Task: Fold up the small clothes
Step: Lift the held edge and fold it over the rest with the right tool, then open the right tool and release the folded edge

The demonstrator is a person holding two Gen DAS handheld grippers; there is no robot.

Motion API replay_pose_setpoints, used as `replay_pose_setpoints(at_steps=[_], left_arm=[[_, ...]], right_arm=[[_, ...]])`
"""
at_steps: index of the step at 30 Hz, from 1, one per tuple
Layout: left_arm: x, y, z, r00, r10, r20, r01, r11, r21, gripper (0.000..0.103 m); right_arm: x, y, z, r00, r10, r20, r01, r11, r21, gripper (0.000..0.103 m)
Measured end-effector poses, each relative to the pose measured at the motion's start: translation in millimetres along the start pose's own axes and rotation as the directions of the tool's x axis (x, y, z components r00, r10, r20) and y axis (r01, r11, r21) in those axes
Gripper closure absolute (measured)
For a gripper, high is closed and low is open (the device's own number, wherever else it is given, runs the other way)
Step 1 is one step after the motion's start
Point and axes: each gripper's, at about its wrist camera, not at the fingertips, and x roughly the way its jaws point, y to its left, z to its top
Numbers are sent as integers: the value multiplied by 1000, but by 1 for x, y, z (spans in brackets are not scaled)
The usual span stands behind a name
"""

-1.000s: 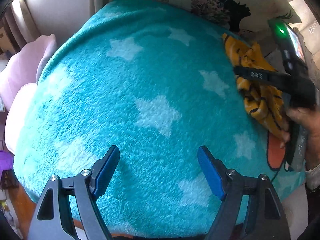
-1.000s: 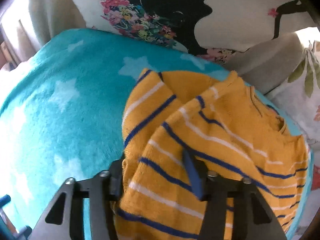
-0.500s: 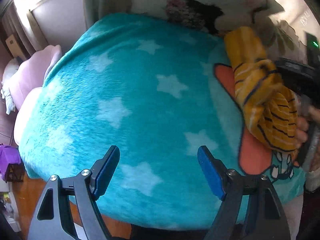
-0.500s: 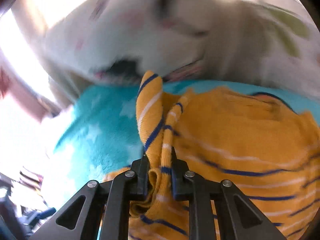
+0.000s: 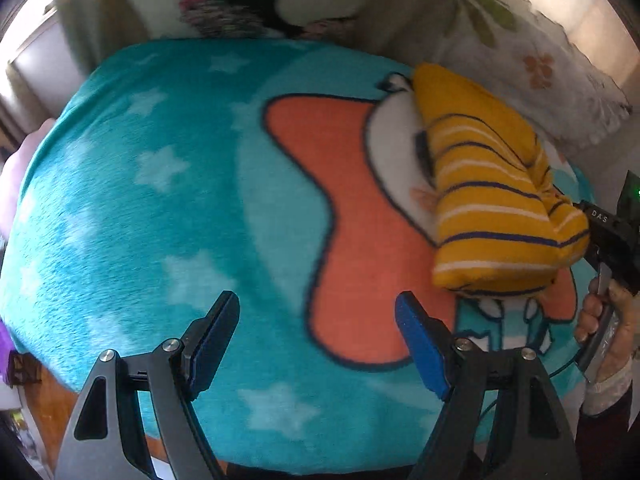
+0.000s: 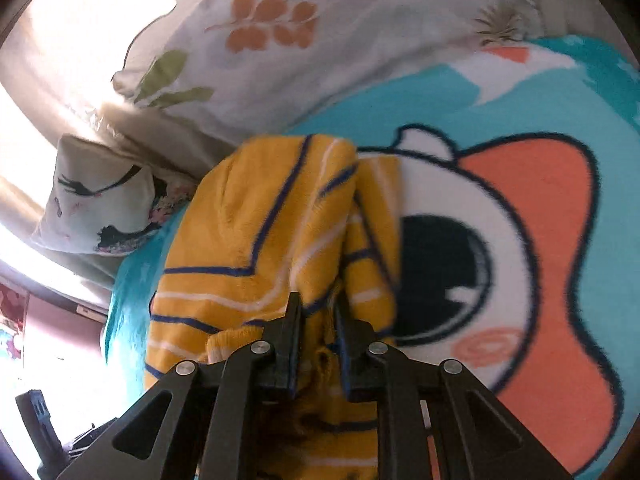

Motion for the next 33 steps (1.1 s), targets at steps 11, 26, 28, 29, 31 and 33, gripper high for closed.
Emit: replay_pose_setpoints(at_steps=[11, 26, 28, 29, 31, 33], left_arm=[[10, -44, 1, 1000, 2, -22, -1, 999, 41, 24], [2, -95, 33, 997, -69, 46, 62, 988, 142, 24], [14, -111, 38, 996, -74, 53, 63, 981, 183, 24], [23, -119, 40, 996, -81, 43, 71, 977, 203, 24], [41, -131, 41, 995, -95, 7, 91, 969, 230, 24], [56, -137, 41, 996, -87, -24, 90, 967, 238, 24]], right_arm=[[-57, 3, 8, 984, 175, 30, -174, 984, -29, 31], [-31, -21, -47, 982, 109, -157, -118, 992, -51, 94], [-29, -28, -52, 981, 115, -154, -119, 993, -20, 94], [-27, -30, -52, 981, 126, -148, -126, 992, 9, 93], [-28, -37, -51, 982, 132, -137, -128, 991, 39, 92], [-29, -40, -52, 982, 131, -139, -127, 991, 38, 84]])
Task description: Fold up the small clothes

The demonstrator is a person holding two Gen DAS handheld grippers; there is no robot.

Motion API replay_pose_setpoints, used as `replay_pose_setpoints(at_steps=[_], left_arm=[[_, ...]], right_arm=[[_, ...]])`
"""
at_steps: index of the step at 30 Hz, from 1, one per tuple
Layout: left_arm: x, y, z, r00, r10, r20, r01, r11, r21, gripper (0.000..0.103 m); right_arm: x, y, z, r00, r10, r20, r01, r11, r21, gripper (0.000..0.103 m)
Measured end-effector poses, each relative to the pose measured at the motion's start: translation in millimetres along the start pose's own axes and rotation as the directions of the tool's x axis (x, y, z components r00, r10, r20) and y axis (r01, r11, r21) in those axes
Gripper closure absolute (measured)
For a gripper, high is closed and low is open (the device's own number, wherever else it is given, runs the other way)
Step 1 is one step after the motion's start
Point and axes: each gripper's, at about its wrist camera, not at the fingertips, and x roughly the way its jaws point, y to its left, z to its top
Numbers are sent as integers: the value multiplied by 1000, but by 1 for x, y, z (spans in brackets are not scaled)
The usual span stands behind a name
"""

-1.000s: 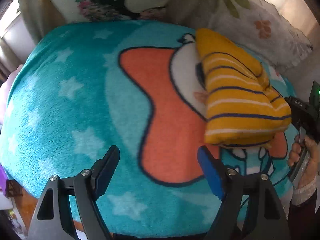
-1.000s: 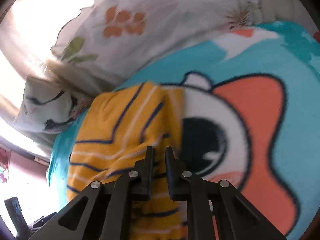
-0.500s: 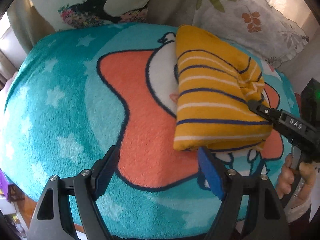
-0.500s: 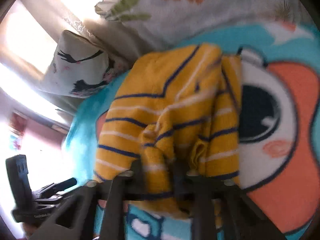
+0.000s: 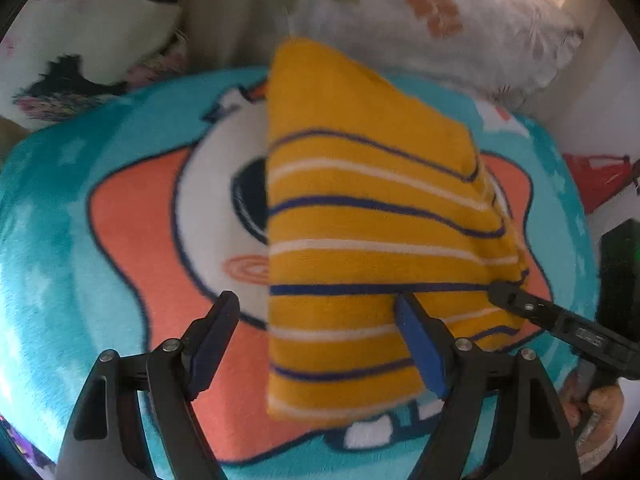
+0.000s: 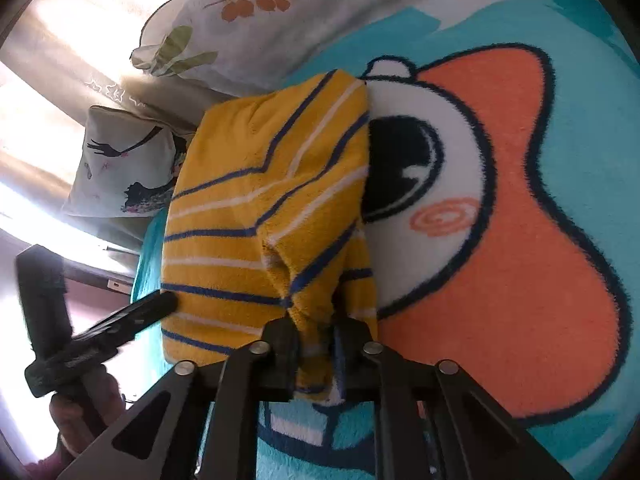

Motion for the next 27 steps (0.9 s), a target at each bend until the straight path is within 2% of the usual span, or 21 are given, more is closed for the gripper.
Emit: replay_pose_setpoints(at_steps=[1, 2, 4, 8, 10, 13, 15, 16, 17, 19, 21, 25, 27], left_arm=[[5, -1, 1, 1000, -4, -8, 4, 1000, -3, 23], [7, -1, 1, 1000, -11, -12, 11, 1000, -9, 22], [7, 2, 1, 1000, -13, -6, 13, 1000, -12, 20], [11, 7, 1, 1000, -14, -13, 13, 999, -37, 16], [13, 8, 1, 1000, -18, -17, 17, 998, -53, 15], [6, 7, 0, 1000, 8, -6, -8, 999, -43, 15], [-4, 6, -2, 1000, 23, 13, -22, 999, -39, 16], [-11, 6, -4, 999, 22, 26, -21, 999, -42, 16], [-18, 7, -6, 999, 23, 38, -21, 999, -46, 16], [-35, 10, -13, 996, 35, 76, -30, 998, -61, 16], [-46, 16, -20, 994, 51, 98, -44, 996, -76, 16], [-65, 35, -34, 989, 105, 100, -91, 987, -133, 16], [-74, 45, -44, 988, 123, 96, -106, 980, -169, 16]], right_arm=[[-1, 0, 0, 1000, 1, -6, -1, 1000, -1, 79], [-5, 0, 0, 1000, 8, -9, -8, 1000, 0, 78], [-24, 5, 0, 999, 3, 35, -2, 1000, -23, 72], [-54, 25, 11, 985, -44, 165, 58, 995, -79, 72], [-52, 32, 20, 982, -29, 189, 46, 995, -87, 73], [-23, 33, 30, 991, -52, 124, 64, 994, -94, 74], [4, 26, 34, 991, -124, 41, 127, 988, -93, 73], [11, 20, 35, 989, -144, 29, 146, 987, -73, 63], [10, 18, 36, 990, -139, 39, 141, 988, -59, 60], [-3, 23, 36, 989, -121, 80, 127, 990, -67, 60], [-17, 31, 34, 981, -132, 139, 147, 984, -101, 60], [-30, 58, 33, 970, -131, 204, 170, 968, -182, 60], [-28, 76, 35, 967, -106, 230, 160, 959, -232, 60]])
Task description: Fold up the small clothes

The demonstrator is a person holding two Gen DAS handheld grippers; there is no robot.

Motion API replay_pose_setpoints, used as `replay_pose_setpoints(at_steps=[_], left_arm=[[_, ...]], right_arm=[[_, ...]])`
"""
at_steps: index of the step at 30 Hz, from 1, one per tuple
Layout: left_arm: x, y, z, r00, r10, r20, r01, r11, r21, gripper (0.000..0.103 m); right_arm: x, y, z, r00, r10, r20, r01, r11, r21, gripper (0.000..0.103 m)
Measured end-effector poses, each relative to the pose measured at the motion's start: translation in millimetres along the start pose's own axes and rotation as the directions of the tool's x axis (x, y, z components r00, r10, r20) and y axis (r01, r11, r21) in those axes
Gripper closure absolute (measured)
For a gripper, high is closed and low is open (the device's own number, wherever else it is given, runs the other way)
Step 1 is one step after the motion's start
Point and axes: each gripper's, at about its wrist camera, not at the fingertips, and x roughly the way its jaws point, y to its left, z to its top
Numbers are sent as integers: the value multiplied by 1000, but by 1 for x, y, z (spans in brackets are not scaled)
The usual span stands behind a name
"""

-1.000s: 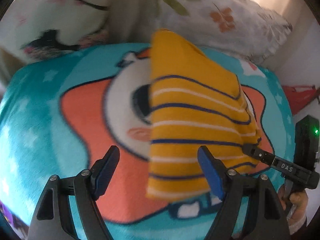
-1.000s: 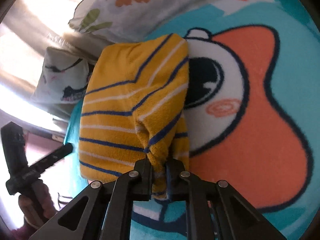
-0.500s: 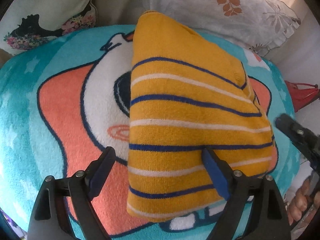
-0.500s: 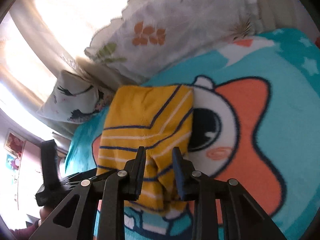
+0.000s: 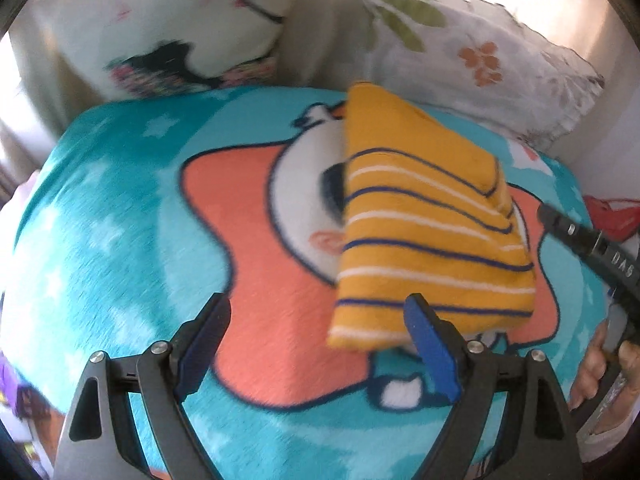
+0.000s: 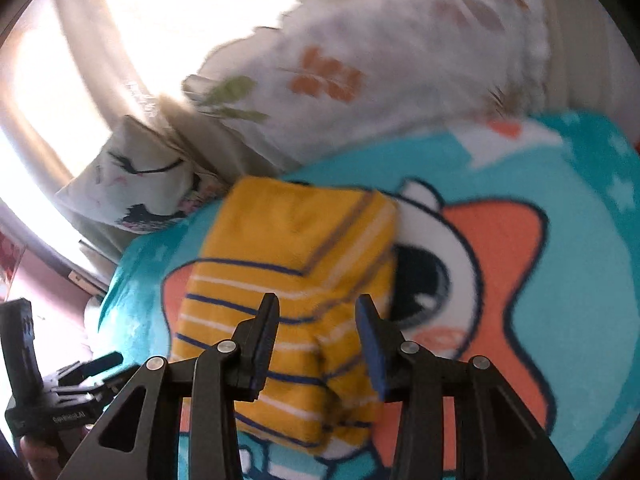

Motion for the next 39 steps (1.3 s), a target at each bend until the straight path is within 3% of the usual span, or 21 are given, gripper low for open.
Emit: replay_pose_setpoints(at_steps=[5, 9, 11, 16, 19, 20, 22, 29, 32, 34, 39], left_arm=[[-12, 13, -17, 999, 40, 9, -40, 998, -42, 16], [-26, 20, -28, 998, 61, 33, -59, 997, -49, 16], [-34, 25, -33, 996, 71, 47, -68, 996, -48, 16], [-46, 38, -38, 995, 59, 82, -54, 997, -54, 16], [-47, 40, -33, 994, 41, 105, -36, 998, -49, 16], [-49, 42, -31, 993, 35, 114, -30, 998, -48, 16], [-55, 45, -28, 990, 31, 140, -25, 999, -41, 15], [-73, 72, -21, 973, 59, 225, -54, 998, -28, 15], [-76, 83, -16, 971, 35, 238, -30, 999, -28, 15], [-82, 88, -14, 965, 27, 261, -24, 1000, -15, 15], [-100, 96, -14, 930, 61, 362, -73, 997, 19, 10]], right_arm=[[35, 39, 2, 998, 43, -54, -48, 994, -94, 59], [92, 52, -15, 978, -48, -202, 17, 988, -153, 59], [88, 59, -13, 982, -68, -174, 38, 984, -173, 59], [65, 92, -2, 996, -29, -83, 12, 980, -200, 54], [84, 110, -10, 991, -31, -131, -2, 970, -243, 50], [93, 109, -16, 986, -32, -166, -10, 969, -246, 41], [118, 107, -26, 968, -81, -238, 15, 964, -267, 40], [66, 110, -37, 985, -146, -89, 111, 944, -310, 40], [73, 100, -62, 968, -196, -154, 139, 937, -320, 39], [66, 95, -75, 960, -235, -153, 181, 935, -304, 39], [28, 90, -91, 959, -250, -134, 226, 958, -174, 39]])
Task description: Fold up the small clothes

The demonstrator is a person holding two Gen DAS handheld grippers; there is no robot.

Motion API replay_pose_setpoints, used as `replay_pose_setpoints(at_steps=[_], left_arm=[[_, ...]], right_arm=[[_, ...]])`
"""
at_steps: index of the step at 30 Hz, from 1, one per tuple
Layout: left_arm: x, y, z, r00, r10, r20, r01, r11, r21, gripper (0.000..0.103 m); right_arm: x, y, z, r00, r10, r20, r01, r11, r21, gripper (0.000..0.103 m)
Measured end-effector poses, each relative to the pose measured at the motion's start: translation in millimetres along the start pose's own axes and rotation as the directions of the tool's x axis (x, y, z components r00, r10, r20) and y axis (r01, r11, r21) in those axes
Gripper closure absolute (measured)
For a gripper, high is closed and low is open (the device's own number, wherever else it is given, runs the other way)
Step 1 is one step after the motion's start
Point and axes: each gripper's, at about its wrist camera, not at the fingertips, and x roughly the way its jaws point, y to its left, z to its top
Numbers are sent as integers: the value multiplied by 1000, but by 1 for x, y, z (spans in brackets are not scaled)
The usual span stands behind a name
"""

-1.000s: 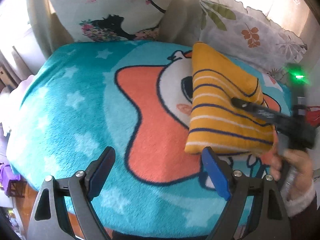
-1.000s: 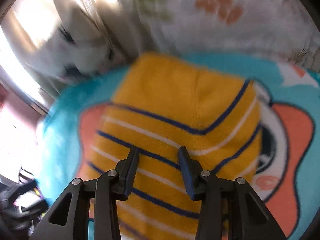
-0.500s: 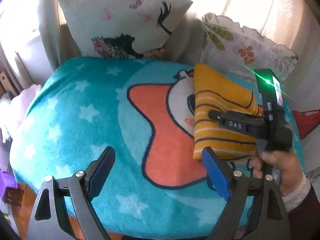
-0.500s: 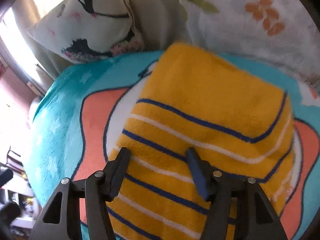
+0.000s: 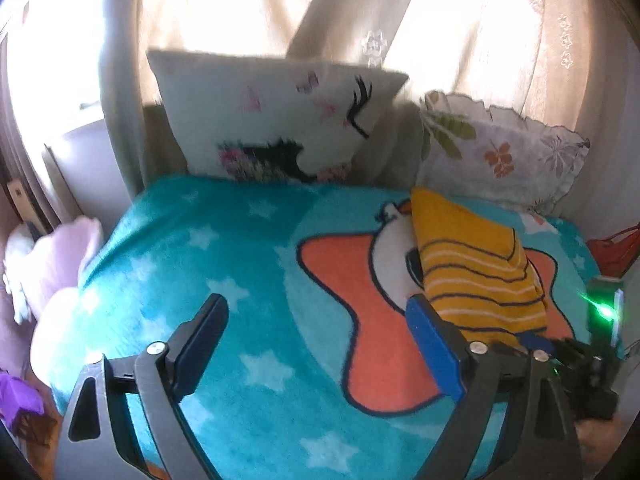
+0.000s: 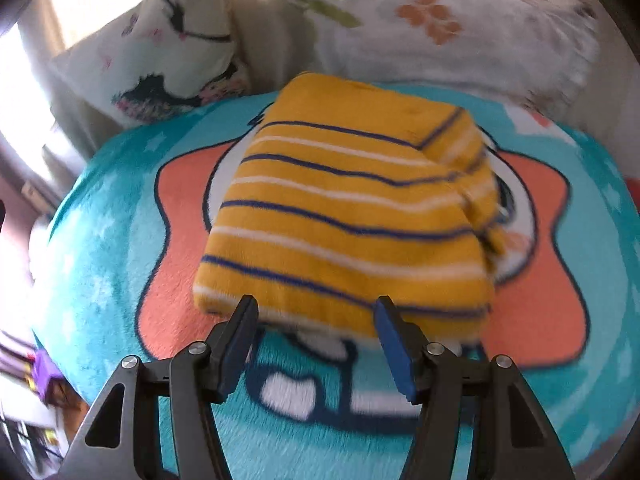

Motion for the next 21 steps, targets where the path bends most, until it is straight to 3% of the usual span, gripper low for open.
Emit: replay_pose_setpoints(at_steps=[3, 10, 13, 16, 21], left_arm=[[-13, 5, 1, 996, 31, 82, -33, 999, 27, 7], [-45, 14, -1, 968, 5, 250, -23, 997, 70, 0], [-47, 16, -4, 974, -47, 223, 26, 995, 97, 0], [-40, 13, -9, 984, -106, 141, 88, 988, 126, 0], [-22, 5, -20, 987, -162, 8, 159, 975, 153, 0]], right_arm=[[-12, 0, -13, 999, -32, 8, 31, 999, 41, 39], [-33, 12, -30, 998, -53, 41, 48, 991, 124, 38], [-40, 21, -33, 997, -58, 50, 51, 991, 126, 38], [-48, 31, -36, 996, -57, 64, 49, 991, 121, 37], [-58, 42, -40, 995, -76, 58, 69, 992, 108, 36]])
